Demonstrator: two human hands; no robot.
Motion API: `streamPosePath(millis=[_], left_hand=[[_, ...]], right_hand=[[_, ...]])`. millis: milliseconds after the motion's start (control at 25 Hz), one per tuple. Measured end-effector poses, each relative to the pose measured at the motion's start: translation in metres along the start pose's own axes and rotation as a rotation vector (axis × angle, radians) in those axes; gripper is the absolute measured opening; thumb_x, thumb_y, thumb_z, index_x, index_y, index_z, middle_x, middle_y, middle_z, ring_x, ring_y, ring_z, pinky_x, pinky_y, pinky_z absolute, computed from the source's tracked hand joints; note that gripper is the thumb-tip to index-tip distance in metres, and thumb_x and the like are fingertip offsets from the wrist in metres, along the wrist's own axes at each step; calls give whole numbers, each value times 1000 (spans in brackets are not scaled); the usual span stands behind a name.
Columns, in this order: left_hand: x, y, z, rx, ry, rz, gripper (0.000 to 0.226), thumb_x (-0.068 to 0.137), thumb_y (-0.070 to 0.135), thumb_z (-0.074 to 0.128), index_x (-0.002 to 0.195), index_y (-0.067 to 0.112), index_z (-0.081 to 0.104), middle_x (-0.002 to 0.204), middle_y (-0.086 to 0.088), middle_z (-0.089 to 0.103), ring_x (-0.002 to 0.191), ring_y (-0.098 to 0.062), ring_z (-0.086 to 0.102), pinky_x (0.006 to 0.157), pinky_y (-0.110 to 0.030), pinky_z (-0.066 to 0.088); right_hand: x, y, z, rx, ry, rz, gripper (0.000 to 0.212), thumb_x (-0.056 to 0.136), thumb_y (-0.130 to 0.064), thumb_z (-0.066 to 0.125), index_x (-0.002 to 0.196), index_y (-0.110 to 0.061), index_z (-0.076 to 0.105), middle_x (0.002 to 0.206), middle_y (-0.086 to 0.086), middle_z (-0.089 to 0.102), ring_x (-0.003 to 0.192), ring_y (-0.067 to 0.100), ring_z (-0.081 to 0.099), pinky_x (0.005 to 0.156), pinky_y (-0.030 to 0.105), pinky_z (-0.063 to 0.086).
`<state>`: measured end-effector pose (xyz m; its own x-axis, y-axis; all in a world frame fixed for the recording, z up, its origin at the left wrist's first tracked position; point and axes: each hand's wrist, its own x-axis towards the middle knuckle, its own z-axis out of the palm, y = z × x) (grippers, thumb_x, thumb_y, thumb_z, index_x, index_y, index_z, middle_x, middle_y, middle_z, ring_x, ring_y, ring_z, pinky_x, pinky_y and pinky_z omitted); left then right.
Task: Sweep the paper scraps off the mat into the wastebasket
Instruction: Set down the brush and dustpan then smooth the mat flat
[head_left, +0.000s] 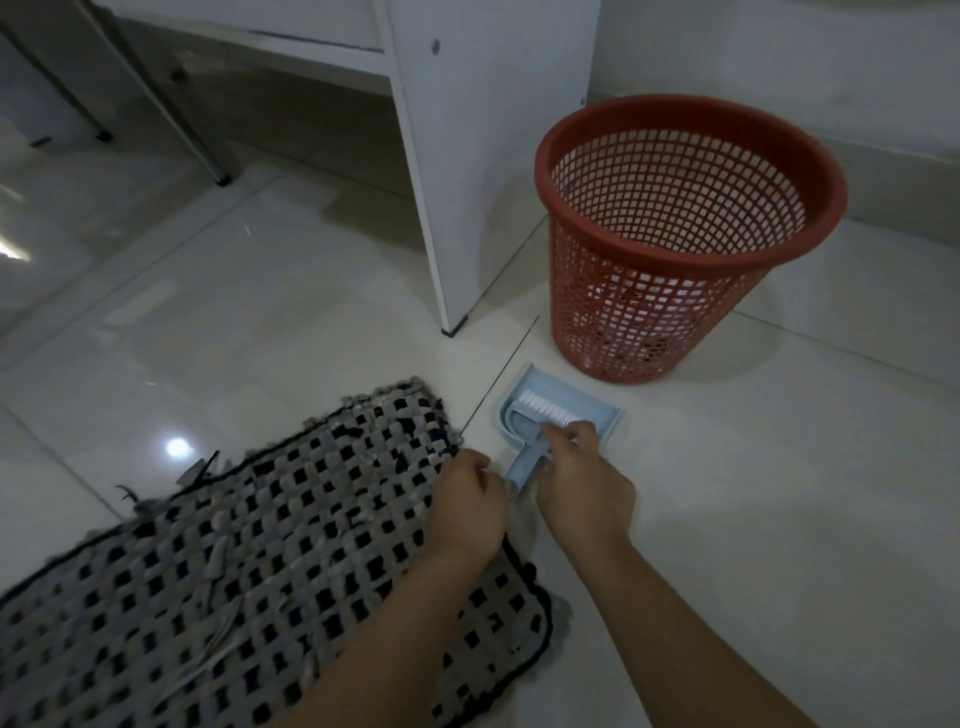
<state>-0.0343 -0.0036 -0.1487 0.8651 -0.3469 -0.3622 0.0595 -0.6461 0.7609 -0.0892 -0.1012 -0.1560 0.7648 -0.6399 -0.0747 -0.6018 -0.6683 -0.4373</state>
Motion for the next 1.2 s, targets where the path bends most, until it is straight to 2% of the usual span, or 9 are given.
streamPosePath(millis=[120, 200, 280, 320, 360, 440, 520, 800, 1200], left_hand=[[-27, -27, -16, 196, 330, -64, 25, 90, 15, 48, 114, 11, 55, 115, -9, 52, 113, -28, 48, 92, -37, 40], [-43, -50, -30, 273, 477, -418, 44, 88, 24, 53, 131, 21, 44, 144, -13, 32, 132, -34, 29, 107, -48, 29], [-50, -68, -55, 102, 495, -773, 69, 86, 41, 56, 144, 36, 20, 156, -13, -2, 142, -37, 2, 113, -57, 11], [-51, -78, -65, 70, 449, -858, 78, 83, 51, 55, 145, 41, 9, 156, -11, -15, 143, -37, -7, 113, -60, 6], [-52, -89, -75, 104, 375, -891, 84, 80, 61, 51, 145, 44, 1, 155, -9, -22, 142, -38, -14, 113, -62, 4], [-47, -101, -85, 197, 248, -847, 88, 76, 71, 44, 144, 45, -5, 154, -6, -28, 140, -41, -20, 110, -66, 6], [-38, -105, -94, 195, 223, -789, 88, 74, 73, 44, 143, 47, -5, 153, -4, -30, 139, -42, -23, 107, -69, 5], [32, -121, -157, 326, 57, -586, 94, 66, 75, 53, 143, 51, 3, 154, 0, -28, 139, -41, -25, 112, -65, 0], [114, -125, -226, 443, -167, -320, 88, 77, 54, 62, 142, 51, 3, 154, 5, -28, 138, -42, -26, 111, -68, 5]], right_hand=[[-18, -23, 1, 45, 185, -199, 33, 75, -11, 47, 102, -17, 65, 102, 6, 62, 68, 23, 64, 46, 28, 46], [-38, -44, 13, 71, 103, -401, 37, 73, -20, 36, 91, -18, 68, 93, 2, 66, 68, 17, 64, 49, 27, 50], [-55, -66, 31, 3, -76, -551, 40, 75, -27, 37, 103, -25, 66, 109, 0, 66, 95, 20, 64, 75, 33, 56], [-58, -74, 39, -59, -205, -581, 40, 81, -32, 40, 116, -28, 59, 129, 3, 57, 119, 24, 53, 97, 43, 48], [-58, -82, 47, -108, -364, -587, 44, 85, -38, 43, 129, -32, 47, 148, 4, 36, 137, 27, 29, 113, 51, 26], [-50, -91, 59, -166, -608, -532, 60, 86, -49, 47, 140, -38, 23, 158, -2, -3, 143, 28, -11, 115, 56, -7], [-38, -103, 70, -234, -639, -520, 67, 84, -55, 47, 141, -42, 13, 157, -6, -14, 141, 28, -21, 112, 59, -13], [-5, -142, 95, -202, -574, -375, 69, 85, -60, 43, 142, -43, 8, 157, -5, -13, 142, 29, -19, 112, 61, -6], [22, -213, 113, -266, -527, -61, 71, 86, -60, 43, 143, -39, 8, 157, -1, -12, 142, 34, -12, 108, 65, 15]])
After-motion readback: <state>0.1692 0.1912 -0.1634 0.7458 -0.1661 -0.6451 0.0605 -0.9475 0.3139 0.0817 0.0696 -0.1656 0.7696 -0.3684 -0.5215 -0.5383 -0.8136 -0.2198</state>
